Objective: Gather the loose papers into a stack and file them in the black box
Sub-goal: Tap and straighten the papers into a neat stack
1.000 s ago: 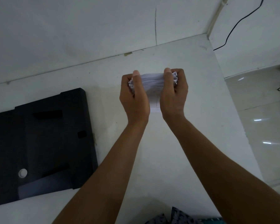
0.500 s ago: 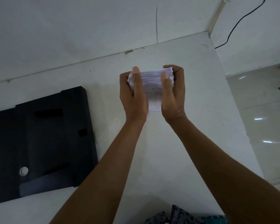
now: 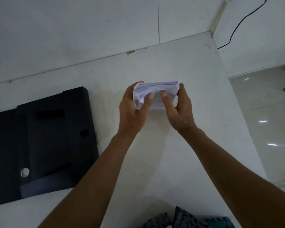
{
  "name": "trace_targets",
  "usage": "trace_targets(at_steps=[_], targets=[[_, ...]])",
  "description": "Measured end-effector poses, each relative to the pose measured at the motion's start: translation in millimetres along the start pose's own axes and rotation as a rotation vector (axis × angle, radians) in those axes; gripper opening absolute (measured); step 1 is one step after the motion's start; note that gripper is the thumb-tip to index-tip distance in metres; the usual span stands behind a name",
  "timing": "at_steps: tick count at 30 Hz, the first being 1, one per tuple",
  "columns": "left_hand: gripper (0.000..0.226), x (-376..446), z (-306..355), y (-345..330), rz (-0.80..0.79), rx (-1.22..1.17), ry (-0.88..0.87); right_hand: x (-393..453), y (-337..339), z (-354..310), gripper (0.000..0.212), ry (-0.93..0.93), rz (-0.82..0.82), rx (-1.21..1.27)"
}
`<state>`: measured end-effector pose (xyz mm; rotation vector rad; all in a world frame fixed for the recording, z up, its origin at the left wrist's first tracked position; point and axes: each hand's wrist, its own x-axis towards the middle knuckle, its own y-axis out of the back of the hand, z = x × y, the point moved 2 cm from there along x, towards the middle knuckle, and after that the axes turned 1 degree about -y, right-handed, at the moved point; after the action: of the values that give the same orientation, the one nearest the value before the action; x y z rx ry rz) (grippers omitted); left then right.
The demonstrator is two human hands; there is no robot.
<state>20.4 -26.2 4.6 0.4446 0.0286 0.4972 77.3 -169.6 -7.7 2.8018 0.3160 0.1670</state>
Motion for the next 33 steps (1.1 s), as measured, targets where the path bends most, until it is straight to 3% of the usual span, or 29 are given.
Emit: trace_targets(at_steps=[3, 11, 15, 19, 25, 29, 33], targets=[[0.020, 7.1, 2.9, 6.6, 0.036, -0.030, 0.056, 1.9, 3.4, 9.9, 0.027, -0.015, -0.062, -0.078], [0.007, 4.5, -0.6, 6.4, 0.070, 0.033, 0.065, 2.7, -4.1, 19.1, 0.011, 0.018, -0.082, -0.199], [0.012, 7.5, 15.3, 4.3, 0.143, -0.019, -0.035, 2.2, -5.1, 2.9, 0.011, 0.107, 0.020, -0.138], [0.025, -4.3, -7.2, -3.0, 0.001, 0.029, 0.001, -3.1, -8.0, 29.8, 0.034, 0.078, -0.055, -0.321], [0.005, -8.6, -20.4, -2.7, 0.063, 0.109, -0.009, -3.3, -8.2, 29.2, 0.013, 0.126, 0.022, -0.370], [0.016, -6.2, -32.6, -7.0, -0.006, 0.201, 0.061, -7.1, -10.2, 38.6, 0.010, 0.042, -0.069, -0.530], [0.014, -10.3, -31.6, -6.8, -0.014, 0.183, 0.045, -4.5, -7.3, 39.9, 0.011, 0.021, -0.035, -0.590]])
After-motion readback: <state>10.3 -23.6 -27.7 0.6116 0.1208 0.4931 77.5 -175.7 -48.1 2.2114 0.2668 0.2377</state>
